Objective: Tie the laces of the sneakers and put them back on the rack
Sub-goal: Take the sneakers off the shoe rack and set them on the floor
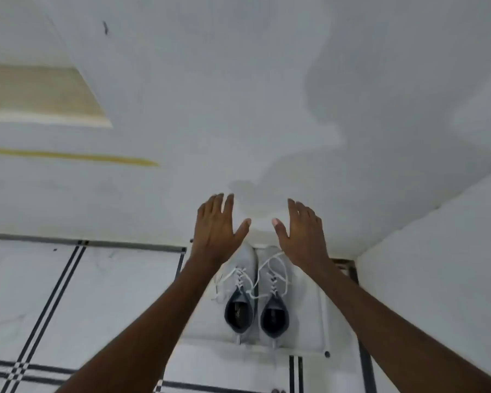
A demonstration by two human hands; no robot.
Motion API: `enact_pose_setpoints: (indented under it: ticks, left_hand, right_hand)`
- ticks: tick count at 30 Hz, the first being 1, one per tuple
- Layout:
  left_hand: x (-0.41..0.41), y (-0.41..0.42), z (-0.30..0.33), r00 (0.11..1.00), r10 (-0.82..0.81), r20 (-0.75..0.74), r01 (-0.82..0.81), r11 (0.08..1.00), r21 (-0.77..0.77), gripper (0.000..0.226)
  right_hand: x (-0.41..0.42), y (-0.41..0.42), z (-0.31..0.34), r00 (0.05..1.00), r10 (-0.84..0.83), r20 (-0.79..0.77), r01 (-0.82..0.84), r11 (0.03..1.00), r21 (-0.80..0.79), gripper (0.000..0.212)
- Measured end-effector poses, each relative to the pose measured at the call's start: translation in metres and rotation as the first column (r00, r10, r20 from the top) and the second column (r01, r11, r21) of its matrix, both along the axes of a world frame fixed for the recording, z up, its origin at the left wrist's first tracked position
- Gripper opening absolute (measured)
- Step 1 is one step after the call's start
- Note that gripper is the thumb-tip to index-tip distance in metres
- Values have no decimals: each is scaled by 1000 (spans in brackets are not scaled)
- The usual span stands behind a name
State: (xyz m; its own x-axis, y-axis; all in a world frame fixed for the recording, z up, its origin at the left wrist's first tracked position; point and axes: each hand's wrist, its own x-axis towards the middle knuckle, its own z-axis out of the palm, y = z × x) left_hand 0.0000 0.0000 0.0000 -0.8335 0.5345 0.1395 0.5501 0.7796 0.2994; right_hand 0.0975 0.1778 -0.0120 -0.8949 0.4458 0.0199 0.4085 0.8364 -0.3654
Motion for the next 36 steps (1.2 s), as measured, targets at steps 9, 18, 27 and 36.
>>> enact_pose_setpoints:
  ticks: [9,18,27,36]
  left_hand:
    - [65,-47,-207,895,71,440,-4,989,-150,73]
    - [101,-65,-257,753,225,618,-177,974,-139,55]
    - [110,-70,-231,734,277,620,-311,949,-56,9]
    - [146,-94,-166,805,220,551,-320,943,92,16]
  right_hand:
    - [81,-39,-187,909,-125,398,234,943,-237,55]
    - [116,-46,-244,801,-292,523,531,750,-394,22]
    - [125,-53,-225,837,-338,430,515,752,-411,7]
    - [167,-68,-165,897,-352,268,437,799,-414,12]
